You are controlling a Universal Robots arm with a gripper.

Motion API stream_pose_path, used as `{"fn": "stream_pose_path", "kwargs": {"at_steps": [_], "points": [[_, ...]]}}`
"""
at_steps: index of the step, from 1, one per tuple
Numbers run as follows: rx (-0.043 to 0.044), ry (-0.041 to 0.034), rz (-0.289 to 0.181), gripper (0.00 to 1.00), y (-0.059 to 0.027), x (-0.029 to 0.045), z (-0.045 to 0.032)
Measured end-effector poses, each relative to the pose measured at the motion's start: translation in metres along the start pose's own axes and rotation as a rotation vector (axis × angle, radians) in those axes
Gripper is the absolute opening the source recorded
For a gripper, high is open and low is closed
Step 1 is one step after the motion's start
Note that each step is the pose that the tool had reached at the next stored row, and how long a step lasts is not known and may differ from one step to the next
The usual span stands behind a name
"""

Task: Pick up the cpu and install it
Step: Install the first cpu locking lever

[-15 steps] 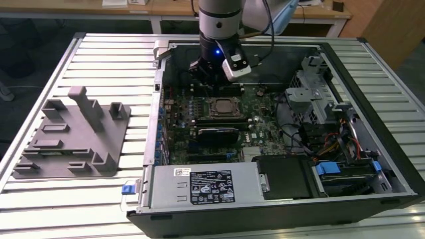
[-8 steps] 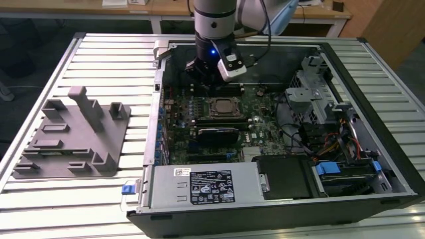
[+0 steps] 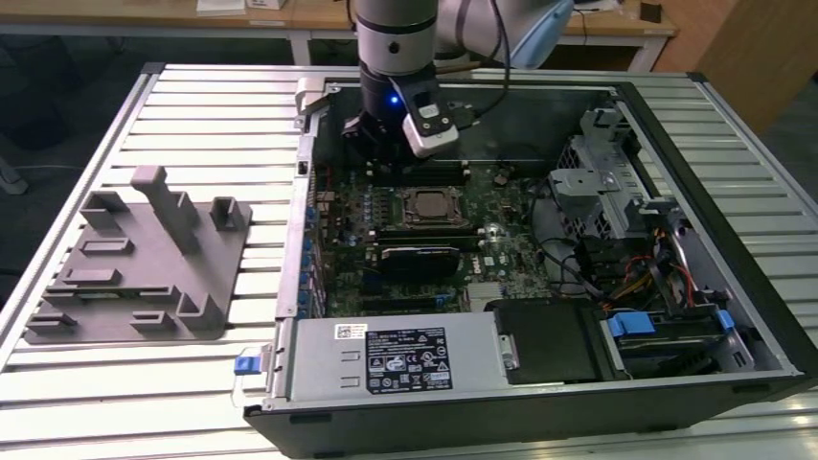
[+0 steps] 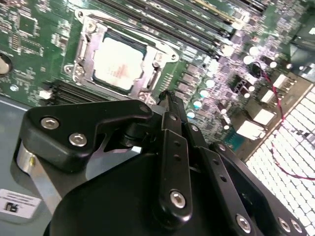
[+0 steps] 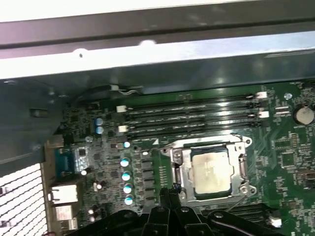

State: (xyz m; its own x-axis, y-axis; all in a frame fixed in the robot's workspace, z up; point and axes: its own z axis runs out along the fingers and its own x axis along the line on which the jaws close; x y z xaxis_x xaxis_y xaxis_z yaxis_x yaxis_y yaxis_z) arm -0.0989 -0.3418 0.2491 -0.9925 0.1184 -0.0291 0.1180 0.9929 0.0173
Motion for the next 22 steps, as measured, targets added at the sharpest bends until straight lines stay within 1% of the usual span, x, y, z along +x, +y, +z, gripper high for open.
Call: {"fn": "stream_pose_path", "kwargs": {"at_steps": [3, 6, 9, 12, 15, 18, 22], "points": [[0.0000, 0.0000, 0.000, 0.11, -0.0007, 0.0057, -0.0002], [-0.0014, 0.0003, 0.000, 0.11, -0.0011, 0.0093, -0.0003], [-0.0129, 0.0016, 0.000, 0.11, -0.0014, 0.0114, -0.0003], [-0.0318, 0.0040, 0.001, 0.11, -0.0017, 0.0139, -0.0004], [-0.0542, 0.0071, 0.002, 0.11, -0.0019, 0.0158, -0.0004], [-0.0830, 0.0122, 0.003, 0.11, -0.0020, 0.0164, -0.0005], [-0.1188, 0.0177, 0.004, 0.11, -0.0021, 0.0179, -0.0005]]}}
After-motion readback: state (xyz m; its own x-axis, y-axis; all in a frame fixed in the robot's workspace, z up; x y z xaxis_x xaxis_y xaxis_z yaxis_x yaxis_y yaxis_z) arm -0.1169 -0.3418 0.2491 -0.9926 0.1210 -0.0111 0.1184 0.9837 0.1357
